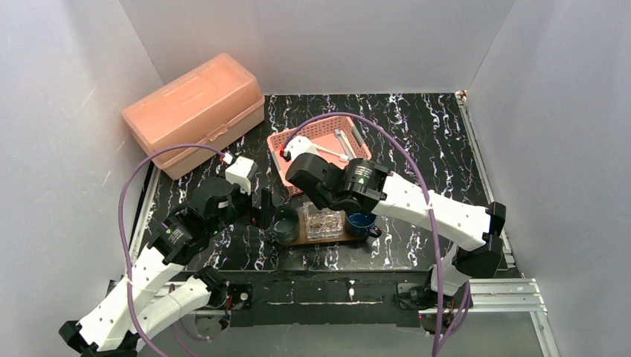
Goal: Prepare toiletry sets of a toothbrush and toothpaste on the tray
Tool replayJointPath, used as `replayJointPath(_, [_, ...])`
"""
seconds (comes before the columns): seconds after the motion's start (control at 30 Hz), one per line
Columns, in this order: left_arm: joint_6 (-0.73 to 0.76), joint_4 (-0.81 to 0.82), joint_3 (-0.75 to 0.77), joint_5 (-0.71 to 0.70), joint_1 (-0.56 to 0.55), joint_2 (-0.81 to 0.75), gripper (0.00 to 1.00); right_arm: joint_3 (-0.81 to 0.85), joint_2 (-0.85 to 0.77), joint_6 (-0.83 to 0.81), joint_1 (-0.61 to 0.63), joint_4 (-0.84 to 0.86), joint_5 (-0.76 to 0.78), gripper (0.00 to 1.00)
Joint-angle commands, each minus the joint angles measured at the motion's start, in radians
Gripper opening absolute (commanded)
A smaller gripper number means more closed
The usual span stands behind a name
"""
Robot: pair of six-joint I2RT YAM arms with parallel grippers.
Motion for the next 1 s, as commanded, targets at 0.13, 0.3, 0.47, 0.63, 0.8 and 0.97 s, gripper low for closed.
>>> replayJointPath(0.13, [0.004, 0.003, -0.011, -0.01, 0.001, -0.01, 0.98, -0.065, -0.017, 0.026, 0.003, 0.107, 0.026, 0.01])
replayJointPath(0.3, [0.004, 0.003, -0.011, -0.009, 0.0, -0.01, 0.98, -0.092, -0.009, 0.024, 0.002, 0.137, 0.023, 0.01])
replayJointPath(0.47, [0.005, 0.003, -0.012, -0.009, 0.0, -0.01, 0.98, -0.134, -0.003, 0.025, -0.015, 0.18, 0.008, 0.01])
replayJointPath(0.63, [0.005, 0.003, -0.011, -0.008, 0.001, -0.009, 0.98, -0.181, -0.007, 0.03, -0.045, 0.233, -0.033, 0.01])
replayJointPath(0.8, [0.005, 0.003, -0.011, -0.01, 0.001, -0.007, 0.98, -0.224, -0.01, 0.037, -0.072, 0.274, -0.067, 0.01])
replayJointPath(0.97, [0.006, 0.003, -0.011, -0.01, 0.0, -0.004, 0.98, -0.258, -0.012, 0.046, -0.082, 0.303, -0.096, 0.01])
